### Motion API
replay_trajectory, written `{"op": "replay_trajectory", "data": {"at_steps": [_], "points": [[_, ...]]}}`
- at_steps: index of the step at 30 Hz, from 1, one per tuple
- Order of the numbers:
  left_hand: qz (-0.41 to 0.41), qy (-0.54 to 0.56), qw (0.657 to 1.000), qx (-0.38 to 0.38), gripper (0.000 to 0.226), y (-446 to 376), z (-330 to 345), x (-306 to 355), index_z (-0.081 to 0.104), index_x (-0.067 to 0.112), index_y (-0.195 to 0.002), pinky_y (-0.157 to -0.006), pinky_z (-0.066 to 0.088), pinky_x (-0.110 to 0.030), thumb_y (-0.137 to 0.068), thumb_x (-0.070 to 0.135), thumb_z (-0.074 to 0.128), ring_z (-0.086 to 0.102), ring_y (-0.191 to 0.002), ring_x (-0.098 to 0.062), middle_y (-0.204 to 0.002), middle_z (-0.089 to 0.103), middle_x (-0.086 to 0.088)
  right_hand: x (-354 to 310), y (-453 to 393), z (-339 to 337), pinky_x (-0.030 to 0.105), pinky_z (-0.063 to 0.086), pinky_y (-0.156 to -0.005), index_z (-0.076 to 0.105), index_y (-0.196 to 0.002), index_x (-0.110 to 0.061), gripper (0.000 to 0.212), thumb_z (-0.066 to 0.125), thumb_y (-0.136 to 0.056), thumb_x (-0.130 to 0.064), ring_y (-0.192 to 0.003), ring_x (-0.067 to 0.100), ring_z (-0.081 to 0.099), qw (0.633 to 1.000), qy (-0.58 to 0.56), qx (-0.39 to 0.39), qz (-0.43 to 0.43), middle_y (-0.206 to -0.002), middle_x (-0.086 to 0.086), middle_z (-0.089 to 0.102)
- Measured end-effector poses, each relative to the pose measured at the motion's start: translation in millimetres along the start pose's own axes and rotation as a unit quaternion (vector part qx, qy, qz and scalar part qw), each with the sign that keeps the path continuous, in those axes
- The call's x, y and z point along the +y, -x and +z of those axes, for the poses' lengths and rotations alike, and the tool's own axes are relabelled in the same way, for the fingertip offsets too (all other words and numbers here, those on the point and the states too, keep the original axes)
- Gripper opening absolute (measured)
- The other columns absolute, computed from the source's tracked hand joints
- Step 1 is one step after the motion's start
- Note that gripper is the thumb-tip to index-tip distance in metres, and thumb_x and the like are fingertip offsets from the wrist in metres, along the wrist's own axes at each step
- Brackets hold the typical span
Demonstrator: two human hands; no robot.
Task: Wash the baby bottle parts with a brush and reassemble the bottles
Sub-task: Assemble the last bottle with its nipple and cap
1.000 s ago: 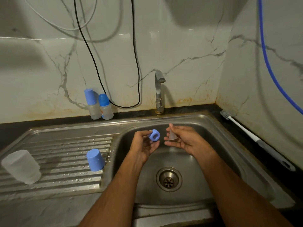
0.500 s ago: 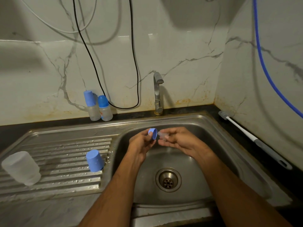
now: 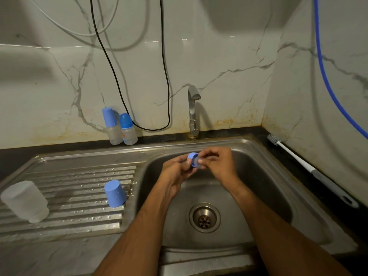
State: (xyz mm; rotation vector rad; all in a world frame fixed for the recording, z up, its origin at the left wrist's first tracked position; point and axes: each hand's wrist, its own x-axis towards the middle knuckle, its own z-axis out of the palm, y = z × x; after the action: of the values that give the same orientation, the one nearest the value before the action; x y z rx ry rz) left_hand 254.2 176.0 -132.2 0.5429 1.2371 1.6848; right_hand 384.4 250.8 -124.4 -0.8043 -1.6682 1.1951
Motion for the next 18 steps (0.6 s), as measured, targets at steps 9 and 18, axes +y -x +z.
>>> {"op": "replay_trajectory", "data": {"at_steps": [9, 18], "points": [[0.017, 0.064, 0.997, -0.036, 0.024, 0.0, -1.0, 4.1, 0.068, 0.002, -0.118, -0.094, 0.057, -0.046, -0.1, 0.007, 0.053, 0.07, -0.109, -0.031, -0.116, 0.072, -0.018, 7.1, -3.9, 4.0, 0.014, 0.051, -0.077, 0.069, -0.077, -0.015, 0.025, 0.078, -0.073, 0.008, -0.089, 0.008, 0.063, 0.982, 0.131, 0.071, -0.113, -0.091, -0.003, 0.065], [0.293, -0.271, 0.912, 0.099, 0.018, -12.0, -10.2, -0.1, 0.077, 0.009, -0.103, -0.09, 0.058, -0.03, -0.087, 0.003, 0.072, 0.072, -0.092, -0.008, -0.095, 0.077, 0.0, 1.0, -3.7, -0.4, 0.023, 0.06, -0.074, 0.059, -0.133, -0.016, 0.054, 0.062, -0.088, 0.014, -0.097, 0.013, 0.071, 0.994, 0.031, -0.101, 0.004, -0.111, 0.004, 0.07]]}}
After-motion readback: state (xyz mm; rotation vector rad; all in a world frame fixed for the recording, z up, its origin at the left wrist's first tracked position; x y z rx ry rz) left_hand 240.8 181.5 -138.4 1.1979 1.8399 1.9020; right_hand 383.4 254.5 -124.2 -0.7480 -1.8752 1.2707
